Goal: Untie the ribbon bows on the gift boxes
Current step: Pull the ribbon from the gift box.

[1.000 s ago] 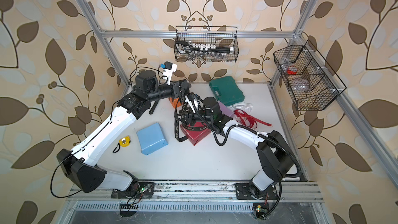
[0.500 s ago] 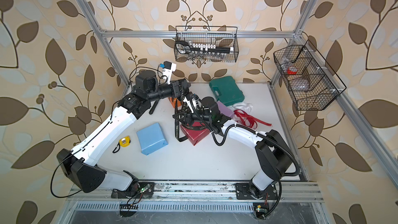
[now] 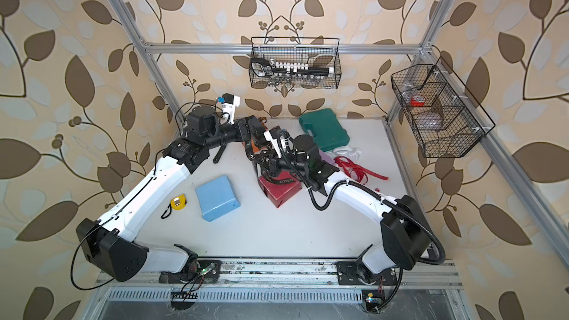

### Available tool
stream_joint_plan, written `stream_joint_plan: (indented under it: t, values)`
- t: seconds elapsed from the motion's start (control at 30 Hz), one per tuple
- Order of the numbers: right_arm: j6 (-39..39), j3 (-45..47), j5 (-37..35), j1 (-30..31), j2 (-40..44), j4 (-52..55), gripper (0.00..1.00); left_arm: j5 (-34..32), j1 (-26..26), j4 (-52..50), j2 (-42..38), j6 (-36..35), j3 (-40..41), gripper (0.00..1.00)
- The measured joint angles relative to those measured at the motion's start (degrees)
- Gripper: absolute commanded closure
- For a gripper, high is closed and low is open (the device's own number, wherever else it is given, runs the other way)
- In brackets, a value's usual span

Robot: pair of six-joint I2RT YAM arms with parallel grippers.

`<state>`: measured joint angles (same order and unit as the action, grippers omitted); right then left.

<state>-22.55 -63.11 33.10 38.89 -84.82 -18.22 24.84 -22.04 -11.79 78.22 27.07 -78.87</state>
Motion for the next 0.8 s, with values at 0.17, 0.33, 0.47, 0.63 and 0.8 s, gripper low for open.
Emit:
stream_joint_plan:
  t: [0.17, 0.33, 0.47, 0.63, 0.8]
  values:
    - [-0.8, -3.6, 1.2, 0.0, 2.9, -0.1, 1.00, 0.1, 0.7, -1.3, 0.1, -0.1, 0.0, 0.01]
    - [-1.2, -7.2, 1.8, 0.0, 4.6, 0.8, 1.00, -1.1, 1.2, -2.2, 0.1, 0.0, 0.5, 0.01]
    - [-1.1, -8.7, 1.9, 0.0, 6.0, 1.7, 1.00, -2.2, 1.5, -2.7, 0.0, 0.0, 2.6, 0.01]
    - [-1.3, -8.7, 1.9, 0.1, 6.3, 2.3, 1.00, -2.9, 1.5, -3.4, -0.6, 0.1, 7.6, 0.01]
    - [-1.4, -8.7, 2.1, 1.3, 5.9, 2.8, 1.00, -2.9, 1.5, -5.0, -0.9, 0.2, 12.8, 0.01]
